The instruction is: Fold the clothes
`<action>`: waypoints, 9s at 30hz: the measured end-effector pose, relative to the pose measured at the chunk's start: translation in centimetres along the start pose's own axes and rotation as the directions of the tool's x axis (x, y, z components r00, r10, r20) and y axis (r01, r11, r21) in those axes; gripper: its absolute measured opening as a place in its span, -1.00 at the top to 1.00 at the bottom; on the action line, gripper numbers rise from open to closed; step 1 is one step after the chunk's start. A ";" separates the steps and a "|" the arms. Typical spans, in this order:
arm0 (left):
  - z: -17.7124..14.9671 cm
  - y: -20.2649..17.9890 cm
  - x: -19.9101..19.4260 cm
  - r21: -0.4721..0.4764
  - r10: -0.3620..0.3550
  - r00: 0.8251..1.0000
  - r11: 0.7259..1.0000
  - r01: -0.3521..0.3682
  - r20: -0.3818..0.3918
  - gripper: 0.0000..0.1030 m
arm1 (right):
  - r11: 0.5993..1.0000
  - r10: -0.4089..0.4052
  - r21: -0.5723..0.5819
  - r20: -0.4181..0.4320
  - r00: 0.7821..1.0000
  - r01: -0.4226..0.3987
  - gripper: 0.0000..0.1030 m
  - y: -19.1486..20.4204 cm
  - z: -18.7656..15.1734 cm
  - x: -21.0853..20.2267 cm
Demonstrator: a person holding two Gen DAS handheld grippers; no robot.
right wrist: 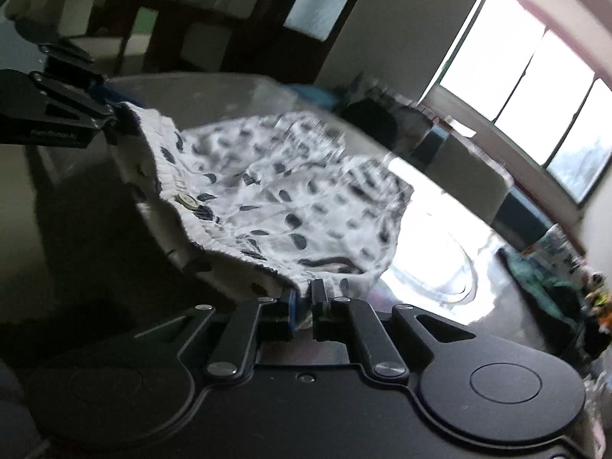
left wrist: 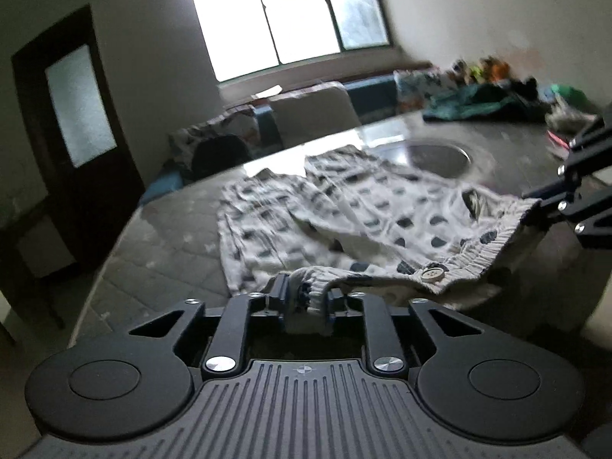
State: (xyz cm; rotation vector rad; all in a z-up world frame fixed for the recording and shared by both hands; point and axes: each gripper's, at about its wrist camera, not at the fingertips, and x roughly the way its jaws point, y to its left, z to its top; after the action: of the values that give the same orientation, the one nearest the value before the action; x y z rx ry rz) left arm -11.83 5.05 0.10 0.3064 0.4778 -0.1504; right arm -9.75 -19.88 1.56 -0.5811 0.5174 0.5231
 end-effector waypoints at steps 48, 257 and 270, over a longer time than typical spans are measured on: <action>6.0 13.2 23.7 -0.352 0.037 0.967 0.927 -0.127 -0.252 0.25 | 0.854 0.052 0.519 -0.135 0.989 0.026 0.56 -16.8 4.4 24.0; 12.6 20.2 38.3 -0.396 -0.015 0.967 0.914 -0.090 -0.253 0.91 | 0.814 0.574 0.127 -0.029 0.818 -0.567 0.76 7.2 8.5 7.4; 16.4 19.6 36.1 -0.449 0.039 0.976 0.884 -0.133 -0.213 0.92 | 0.824 0.520 0.210 0.093 0.849 -0.527 0.83 4.1 8.1 5.3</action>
State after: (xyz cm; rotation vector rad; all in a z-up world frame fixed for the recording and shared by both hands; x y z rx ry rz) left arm 31.11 15.70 1.87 -0.1293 0.6799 0.0856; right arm -5.73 -10.19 2.73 -0.1980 0.7023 0.9820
